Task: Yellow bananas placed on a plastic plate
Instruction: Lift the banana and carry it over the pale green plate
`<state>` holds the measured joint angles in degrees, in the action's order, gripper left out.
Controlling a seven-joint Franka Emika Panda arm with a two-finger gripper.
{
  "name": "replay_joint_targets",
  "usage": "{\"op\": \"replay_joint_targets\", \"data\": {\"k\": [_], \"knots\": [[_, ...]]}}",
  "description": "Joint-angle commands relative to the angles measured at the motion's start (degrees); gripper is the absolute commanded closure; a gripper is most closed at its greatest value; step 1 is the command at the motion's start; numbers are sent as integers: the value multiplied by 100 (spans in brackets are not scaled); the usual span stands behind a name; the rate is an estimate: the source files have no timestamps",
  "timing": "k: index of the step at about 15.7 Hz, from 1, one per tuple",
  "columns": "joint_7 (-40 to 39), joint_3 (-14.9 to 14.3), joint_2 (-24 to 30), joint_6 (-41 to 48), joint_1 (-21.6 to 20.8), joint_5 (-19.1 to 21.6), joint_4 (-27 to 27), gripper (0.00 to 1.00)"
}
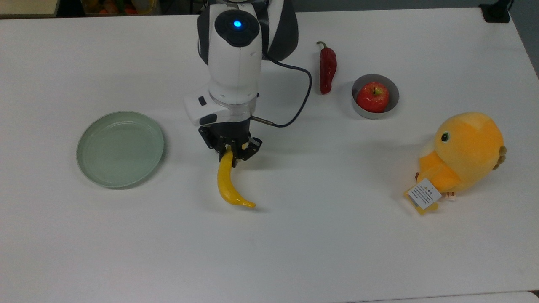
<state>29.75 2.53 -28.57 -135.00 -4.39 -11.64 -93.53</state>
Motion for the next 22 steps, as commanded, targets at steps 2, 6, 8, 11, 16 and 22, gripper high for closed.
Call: {"op": "replay_joint_targets", "data": {"k": [2,6,8,11,16,22], "knots": [[-1049,-77,404,413,367,-40,-165,100],[-1506,-112,545,588,640,-40,-288,100],[-1673,-217,545,606,737,-40,-358,100],[-2077,-700,554,562,764,47,-429,100],[-2333,-851,528,501,1009,65,-464,100],[-2325,-851,457,501,1071,74,-455,39]]}}
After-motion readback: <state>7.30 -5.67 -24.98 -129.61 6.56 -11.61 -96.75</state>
